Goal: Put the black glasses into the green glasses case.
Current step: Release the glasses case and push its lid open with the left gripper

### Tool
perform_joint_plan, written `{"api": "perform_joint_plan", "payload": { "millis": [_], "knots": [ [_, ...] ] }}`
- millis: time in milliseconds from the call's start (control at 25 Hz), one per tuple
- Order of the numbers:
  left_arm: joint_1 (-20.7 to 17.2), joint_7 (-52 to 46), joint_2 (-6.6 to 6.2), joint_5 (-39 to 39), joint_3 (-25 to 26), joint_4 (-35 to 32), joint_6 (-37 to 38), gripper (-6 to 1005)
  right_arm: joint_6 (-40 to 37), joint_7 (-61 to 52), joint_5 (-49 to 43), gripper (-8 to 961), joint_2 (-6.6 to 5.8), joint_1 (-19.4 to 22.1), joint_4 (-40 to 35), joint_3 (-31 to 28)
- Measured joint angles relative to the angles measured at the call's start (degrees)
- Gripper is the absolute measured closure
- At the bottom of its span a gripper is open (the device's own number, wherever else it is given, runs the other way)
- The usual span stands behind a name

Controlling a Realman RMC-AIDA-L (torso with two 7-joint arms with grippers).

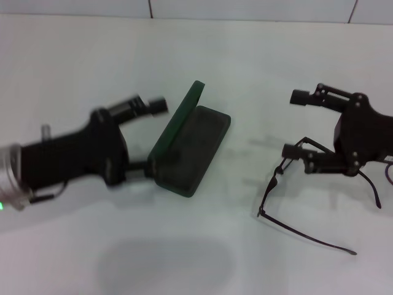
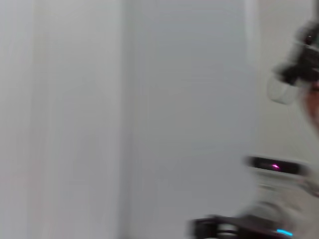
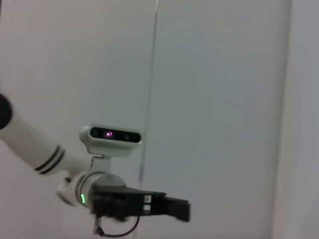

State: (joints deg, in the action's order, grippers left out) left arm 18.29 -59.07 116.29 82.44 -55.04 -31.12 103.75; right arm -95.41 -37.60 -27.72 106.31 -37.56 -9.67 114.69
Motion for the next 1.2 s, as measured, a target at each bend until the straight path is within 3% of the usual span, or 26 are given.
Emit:
{"api": "perform_joint_plan", "payload": {
  "millis": [120,280,440,480,560,680,760,1000,1200],
  "knots": [
    [1.8,-9.4,-0.45,1.0,4.9,-0.1,-5.0,147,0.3,0.0,0.1,97,0.01,2.5,0.1,-7.0],
    [5.5,-24.1,-1.11,8.8,5.4,-5.8,-12.0,148,0.4,0.2,-0.3,97,0.16,6.5,-0.2,-15.2],
    [8.6,-38.7,0.35,21.0,5.4,-16.1,-16.2,149,0.5,0.5,-0.3,97,0.21,7.9,-0.8,-16.7],
    [8.6,-38.7,0.35,21.0,5.4,-16.1,-16.2,149,0.5,0.7,-0.4,97,0.18,8.0,-0.8,-16.7],
    [11.6,-47.5,2.11,30.1,5.4,-22.4,-17.1,150,0.4,1.6,-1.1,96,0.14,8.1,-0.8,-16.6],
    [13.2,-51.5,3.07,35.3,5.0,-24.4,-18.6,149,0.4,2.5,-1.8,96,0.22,8.1,-0.8,-16.6],
    [14.3,-54.2,3.4,38.6,3.4,-24.9,-20.5,148,0.5,2.6,-1.9,96,0.23,8.0,-0.8,-16.5],
    [15.2,-63.6,3.36,44.5,-8.0,-26.6,-29.2,150,0.7,2.6,-1.9,96,0.08,7.9,-0.8,-16.6],
    [15.2,-68.9,3.39,47.7,-15.3,-29.2,-31.9,280,1.3,3.0,-1.9,96,0.05,7.8,-0.8,-16.6]
  ]
}}
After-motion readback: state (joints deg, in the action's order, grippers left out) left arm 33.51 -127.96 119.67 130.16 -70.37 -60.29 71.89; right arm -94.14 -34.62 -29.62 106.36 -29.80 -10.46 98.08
